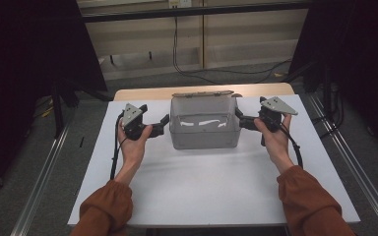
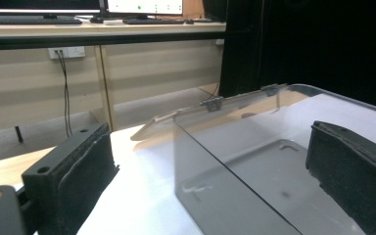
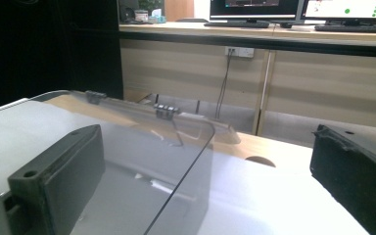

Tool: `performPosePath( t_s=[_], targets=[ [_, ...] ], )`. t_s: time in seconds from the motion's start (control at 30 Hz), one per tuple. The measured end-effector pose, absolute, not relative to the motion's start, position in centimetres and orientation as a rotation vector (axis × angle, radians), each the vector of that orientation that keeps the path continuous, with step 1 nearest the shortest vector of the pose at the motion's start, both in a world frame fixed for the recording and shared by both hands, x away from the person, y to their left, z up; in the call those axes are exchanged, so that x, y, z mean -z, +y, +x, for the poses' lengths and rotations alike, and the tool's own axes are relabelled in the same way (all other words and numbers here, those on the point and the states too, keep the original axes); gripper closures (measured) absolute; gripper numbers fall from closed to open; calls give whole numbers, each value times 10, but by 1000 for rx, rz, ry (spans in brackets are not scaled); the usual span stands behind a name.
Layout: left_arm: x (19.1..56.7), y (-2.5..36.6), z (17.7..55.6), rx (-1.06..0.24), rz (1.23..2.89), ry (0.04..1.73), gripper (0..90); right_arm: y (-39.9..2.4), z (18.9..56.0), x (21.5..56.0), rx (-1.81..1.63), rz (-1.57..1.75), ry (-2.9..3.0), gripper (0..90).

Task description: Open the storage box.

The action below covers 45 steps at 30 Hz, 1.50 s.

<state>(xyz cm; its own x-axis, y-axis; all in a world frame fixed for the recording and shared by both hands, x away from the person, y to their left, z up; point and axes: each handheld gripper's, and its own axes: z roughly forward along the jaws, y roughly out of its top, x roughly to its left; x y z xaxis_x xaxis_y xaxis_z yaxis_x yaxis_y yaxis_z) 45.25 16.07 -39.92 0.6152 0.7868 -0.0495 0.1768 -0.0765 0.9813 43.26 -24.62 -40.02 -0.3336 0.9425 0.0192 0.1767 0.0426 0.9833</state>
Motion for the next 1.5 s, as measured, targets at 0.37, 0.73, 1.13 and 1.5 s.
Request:
performPosePath(
  t_s=[0.37, 0.73, 1.13, 1.5],
  targets=[
    [415, 171, 411, -631, 1560, 854, 37, -250, 391, 406, -1327, 1120, 1560, 0],
    [423, 183, 376, -670, 1537, 888, 35, -262, 349, 416, -1304, 1103, 1519, 0],
    [426, 190, 347, -661, 1535, 875, 35, -274, 310, 427, -1300, 1118, 1486, 0],
    [429, 196, 324, -659, 1536, 900, 35, -287, 277, 432, -1296, 1134, 1479, 0]
  ],
)
